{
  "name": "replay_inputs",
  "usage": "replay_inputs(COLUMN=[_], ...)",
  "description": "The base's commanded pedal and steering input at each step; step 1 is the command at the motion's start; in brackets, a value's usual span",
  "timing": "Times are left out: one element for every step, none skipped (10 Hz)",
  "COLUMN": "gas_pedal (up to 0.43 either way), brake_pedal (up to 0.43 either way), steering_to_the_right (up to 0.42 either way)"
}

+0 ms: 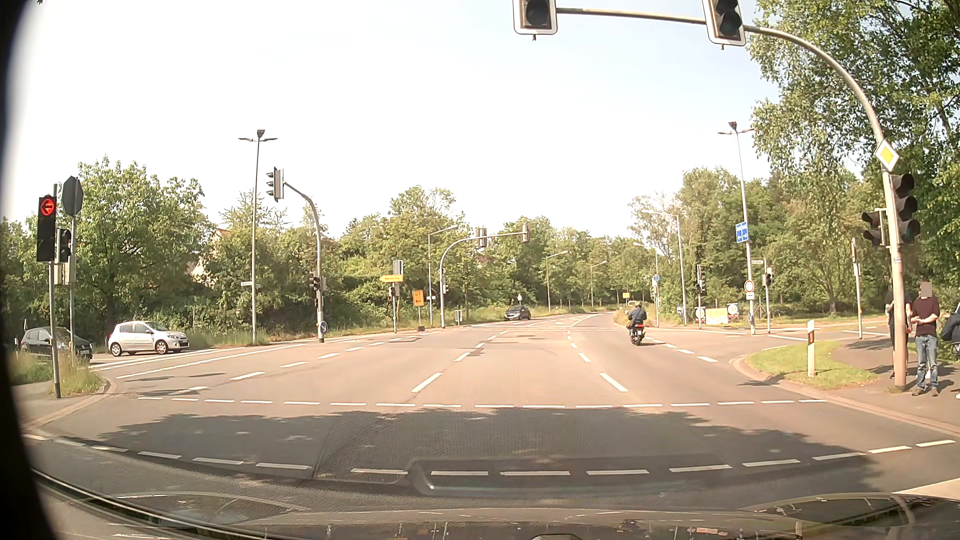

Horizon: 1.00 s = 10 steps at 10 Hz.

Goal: Follow the waypoints while adhering to traffic rules and regulations

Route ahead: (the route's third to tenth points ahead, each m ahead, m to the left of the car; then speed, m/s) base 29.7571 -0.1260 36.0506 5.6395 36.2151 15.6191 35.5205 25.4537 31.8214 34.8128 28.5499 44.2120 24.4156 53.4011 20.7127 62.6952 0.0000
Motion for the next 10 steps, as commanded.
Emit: replay_inputs(gas_pedal=[0.000, 0.000, 0.000, 0.000, 0.000, 0.000, 0.000, 0.000, 0.000, 0.000], brake_pedal=[0.238, 0.232, 0.232, 0.238, 0.232, 0.232, 0.232, 0.232, 0.128, 0.000], steering_to_the_right=[-0.003, -0.003, -0.003, -0.003, -0.003, -0.003, -0.003, -0.003, -0.003, -0.003])
